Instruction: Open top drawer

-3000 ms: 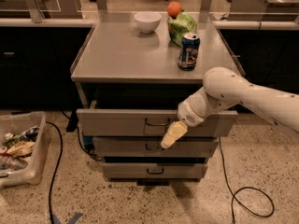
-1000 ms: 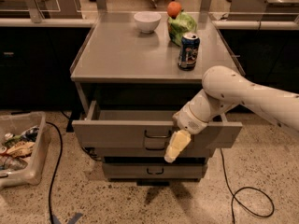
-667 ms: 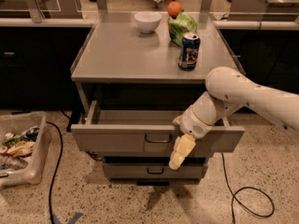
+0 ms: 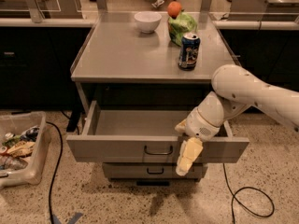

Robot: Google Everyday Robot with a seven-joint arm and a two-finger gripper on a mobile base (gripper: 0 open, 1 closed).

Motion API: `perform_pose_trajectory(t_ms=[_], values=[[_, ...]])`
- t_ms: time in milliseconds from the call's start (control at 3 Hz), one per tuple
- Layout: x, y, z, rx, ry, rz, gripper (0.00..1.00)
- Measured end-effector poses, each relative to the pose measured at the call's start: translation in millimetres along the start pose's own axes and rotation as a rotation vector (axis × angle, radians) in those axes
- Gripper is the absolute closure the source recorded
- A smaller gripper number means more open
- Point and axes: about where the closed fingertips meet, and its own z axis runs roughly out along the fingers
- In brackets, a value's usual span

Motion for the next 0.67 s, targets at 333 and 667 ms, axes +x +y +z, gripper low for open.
perform_pose_trajectory(t_ms=[333, 667], values=[[4, 9, 10, -0.027, 0.036, -0.025, 0.0], [19, 32, 12, -0.078, 0.065, -0.029, 0.0]])
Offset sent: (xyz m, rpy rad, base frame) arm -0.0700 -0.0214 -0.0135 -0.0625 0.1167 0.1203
